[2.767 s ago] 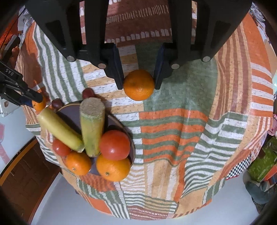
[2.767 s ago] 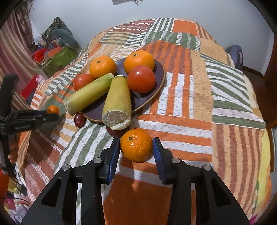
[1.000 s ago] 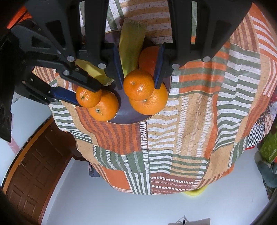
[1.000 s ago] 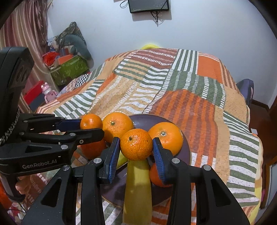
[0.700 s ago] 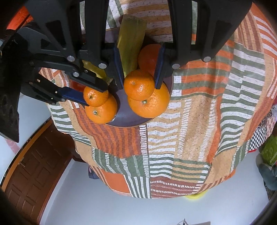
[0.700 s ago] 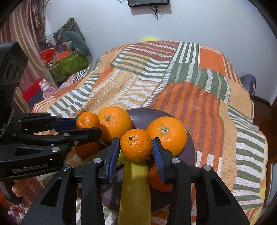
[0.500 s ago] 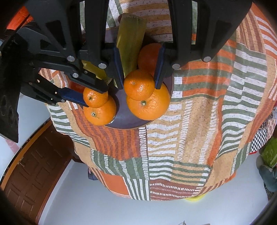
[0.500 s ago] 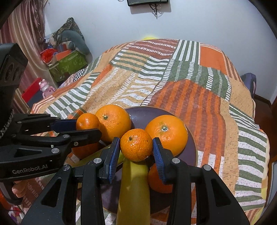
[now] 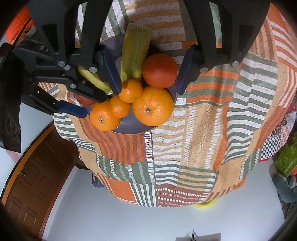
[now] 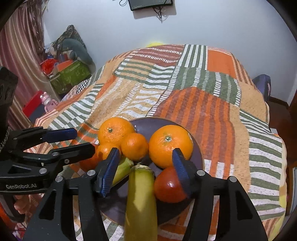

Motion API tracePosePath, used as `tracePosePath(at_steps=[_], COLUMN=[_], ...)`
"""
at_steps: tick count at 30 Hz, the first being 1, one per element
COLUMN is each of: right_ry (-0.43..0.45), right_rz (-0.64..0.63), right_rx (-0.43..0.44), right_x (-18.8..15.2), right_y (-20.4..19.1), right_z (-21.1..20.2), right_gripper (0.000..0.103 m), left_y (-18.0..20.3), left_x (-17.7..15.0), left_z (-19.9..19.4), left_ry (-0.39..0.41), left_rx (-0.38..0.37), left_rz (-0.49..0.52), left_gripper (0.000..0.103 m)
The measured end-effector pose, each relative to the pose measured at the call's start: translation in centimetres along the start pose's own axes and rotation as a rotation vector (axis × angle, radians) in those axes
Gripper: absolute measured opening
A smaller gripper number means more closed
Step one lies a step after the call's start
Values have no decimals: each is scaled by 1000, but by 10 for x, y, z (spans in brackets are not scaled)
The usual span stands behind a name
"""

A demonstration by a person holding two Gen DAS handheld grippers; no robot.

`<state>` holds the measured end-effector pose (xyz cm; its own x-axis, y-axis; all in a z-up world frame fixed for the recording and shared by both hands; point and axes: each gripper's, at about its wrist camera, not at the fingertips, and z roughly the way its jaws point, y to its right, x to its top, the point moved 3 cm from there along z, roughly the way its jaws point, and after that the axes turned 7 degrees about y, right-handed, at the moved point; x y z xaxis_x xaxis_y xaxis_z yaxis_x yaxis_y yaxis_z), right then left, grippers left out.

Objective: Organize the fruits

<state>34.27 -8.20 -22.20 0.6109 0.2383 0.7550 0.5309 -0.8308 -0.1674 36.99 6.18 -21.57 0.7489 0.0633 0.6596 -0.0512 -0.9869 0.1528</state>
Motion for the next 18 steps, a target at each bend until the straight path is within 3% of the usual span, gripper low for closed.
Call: tracePosePath(at_steps=[5,18], right_ry=[17,19], right_rz=[-5,-23], right_rx=[-12,-30], right_x=[1,-28], right_y=[0,-5], right_z=[-17,-67], right_gripper=[55,57], left_y=[2,15], left_x=[-7,-48], left_z=[-16,-51], left_ry=[5,-42], left_rx=[10,11], left_rz=[15,60], left_gripper=[68,68])
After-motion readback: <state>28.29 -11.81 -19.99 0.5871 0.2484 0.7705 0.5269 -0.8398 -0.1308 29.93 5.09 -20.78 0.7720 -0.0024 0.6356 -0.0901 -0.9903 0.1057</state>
